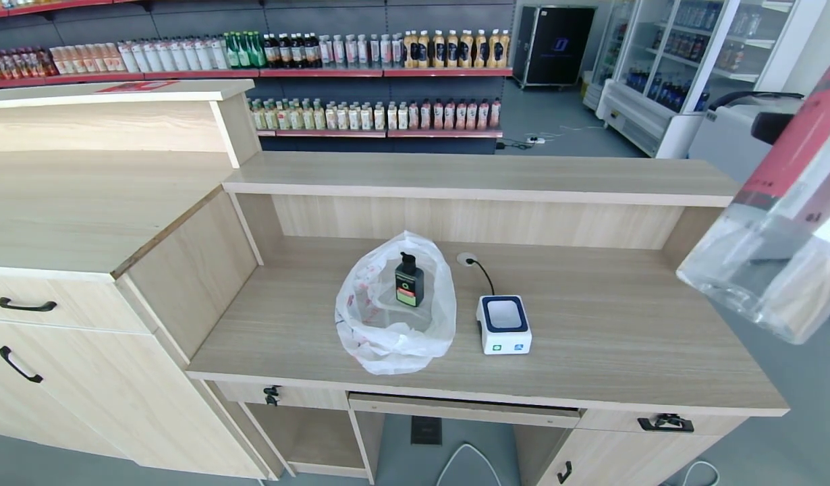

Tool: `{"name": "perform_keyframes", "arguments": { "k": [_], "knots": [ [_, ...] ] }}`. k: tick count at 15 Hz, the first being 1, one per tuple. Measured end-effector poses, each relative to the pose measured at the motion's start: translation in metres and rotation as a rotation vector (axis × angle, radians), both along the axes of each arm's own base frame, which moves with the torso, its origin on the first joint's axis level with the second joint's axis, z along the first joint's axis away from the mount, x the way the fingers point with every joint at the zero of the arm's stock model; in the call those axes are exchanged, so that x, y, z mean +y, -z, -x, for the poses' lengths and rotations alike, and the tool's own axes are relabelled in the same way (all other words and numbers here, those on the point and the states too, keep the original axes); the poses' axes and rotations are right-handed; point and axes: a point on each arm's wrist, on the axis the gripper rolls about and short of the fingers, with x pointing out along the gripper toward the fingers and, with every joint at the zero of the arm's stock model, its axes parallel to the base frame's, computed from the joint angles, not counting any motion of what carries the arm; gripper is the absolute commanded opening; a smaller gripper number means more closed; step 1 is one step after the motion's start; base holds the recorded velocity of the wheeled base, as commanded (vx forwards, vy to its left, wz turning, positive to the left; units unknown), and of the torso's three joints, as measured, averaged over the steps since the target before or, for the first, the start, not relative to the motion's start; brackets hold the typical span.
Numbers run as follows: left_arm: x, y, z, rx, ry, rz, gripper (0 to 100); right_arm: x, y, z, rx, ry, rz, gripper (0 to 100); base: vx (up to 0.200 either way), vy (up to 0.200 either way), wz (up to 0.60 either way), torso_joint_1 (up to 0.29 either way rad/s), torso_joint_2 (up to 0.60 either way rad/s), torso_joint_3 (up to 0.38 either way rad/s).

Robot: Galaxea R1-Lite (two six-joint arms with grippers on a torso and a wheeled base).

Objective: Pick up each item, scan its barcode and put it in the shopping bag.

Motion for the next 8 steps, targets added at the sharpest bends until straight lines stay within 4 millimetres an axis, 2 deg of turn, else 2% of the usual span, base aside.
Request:
{"name": "perform_keyframes", "arguments": {
  "k": [5, 8],
  "knots": [
    [0.000, 0.000, 0.000, 0.000, 0.000, 0.000, 100, 0.003, -0.012, 0.044, -0.002, -0.079, -0.016, 0, 0.000, 0.000, 0.00, 0.000, 0.00, 0.000],
    [0.000, 0.000, 0.000, 0.000, -0.001, 0.000, 100, 0.001, -0.006, 0.065, -0.003, -0.097, -0.019, 0, 0.000, 0.000, 0.00, 0.000, 0.00, 0.000]
  ]
}}
